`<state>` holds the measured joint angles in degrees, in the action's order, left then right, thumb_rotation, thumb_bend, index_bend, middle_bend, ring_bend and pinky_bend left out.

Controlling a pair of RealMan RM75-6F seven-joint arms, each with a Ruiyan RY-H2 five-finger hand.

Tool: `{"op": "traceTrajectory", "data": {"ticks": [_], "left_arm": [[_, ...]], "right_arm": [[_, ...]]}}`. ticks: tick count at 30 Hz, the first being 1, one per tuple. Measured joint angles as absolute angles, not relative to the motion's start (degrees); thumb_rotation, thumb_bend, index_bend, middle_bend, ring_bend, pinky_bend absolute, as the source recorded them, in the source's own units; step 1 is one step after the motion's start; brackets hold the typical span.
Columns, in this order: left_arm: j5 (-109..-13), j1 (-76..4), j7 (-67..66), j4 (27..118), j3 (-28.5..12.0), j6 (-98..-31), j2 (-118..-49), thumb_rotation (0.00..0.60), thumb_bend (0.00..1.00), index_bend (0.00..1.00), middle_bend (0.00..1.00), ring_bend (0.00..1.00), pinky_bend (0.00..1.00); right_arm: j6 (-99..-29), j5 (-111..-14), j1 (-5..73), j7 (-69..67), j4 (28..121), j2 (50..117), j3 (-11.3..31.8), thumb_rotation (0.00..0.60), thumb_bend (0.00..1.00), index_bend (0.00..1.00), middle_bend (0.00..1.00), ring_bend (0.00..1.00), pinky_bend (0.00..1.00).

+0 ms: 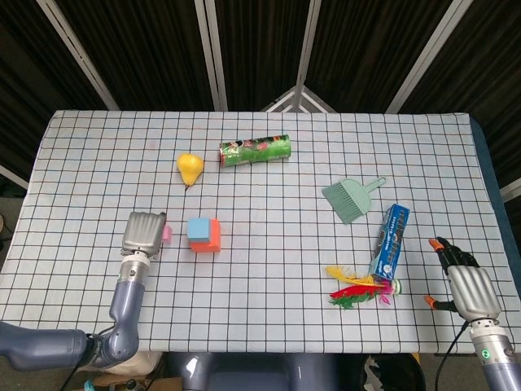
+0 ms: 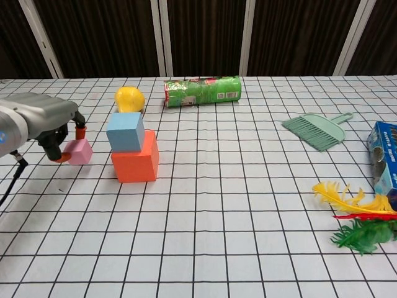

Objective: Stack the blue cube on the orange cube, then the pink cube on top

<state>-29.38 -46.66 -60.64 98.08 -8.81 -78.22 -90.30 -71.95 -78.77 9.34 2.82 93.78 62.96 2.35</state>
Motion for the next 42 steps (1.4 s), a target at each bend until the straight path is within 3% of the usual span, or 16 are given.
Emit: {"op": "traceTrajectory", "data": {"ticks": [13, 18, 34, 42], "left_arm": [[-31.0, -44.4, -60.6, 117.1, -10.0, -83.1, -76.1, 0.6, 0.4, 0.41, 0.75, 0.67, 0.71], [-29.2, -46.3, -63.1, 118.6, -11.1, -83.6, -77.1, 0.6, 0.4, 0.41, 0.75, 0.67, 0.71], [-18.2, -57.3, -76.8, 120.7, -18.8, -96.1, -87.6, 0.6, 0.4, 0.42, 0.75, 0.67, 0.71], [-13.8, -60.0, -78.9, 118.6, -21.4, -99.0, -90.7, 0.6, 0.4, 0.42, 0.75, 0.67, 0.71]], "right_arm": [[-72.1, -79.8, 9.5, 2.9, 94.2, 63.0, 2.1, 0.6, 0.19, 0.08, 0.07, 0.13, 0.16], [-71.9, -79.4, 9.7, 2.8, 94.1, 63.0, 2.3, 0.6, 0.19, 0.08, 0.07, 0.13, 0.16], [-72.3, -79.8, 9.5, 1.5, 93.7, 62.7, 2.2, 0.6, 0.19, 0.08, 0.07, 0.13, 0.16], [-72.2, -79.8, 9.5, 1.2, 93.6, 62.7, 2.2, 0.6, 0.19, 0.08, 0.07, 0.13, 0.16]]}}
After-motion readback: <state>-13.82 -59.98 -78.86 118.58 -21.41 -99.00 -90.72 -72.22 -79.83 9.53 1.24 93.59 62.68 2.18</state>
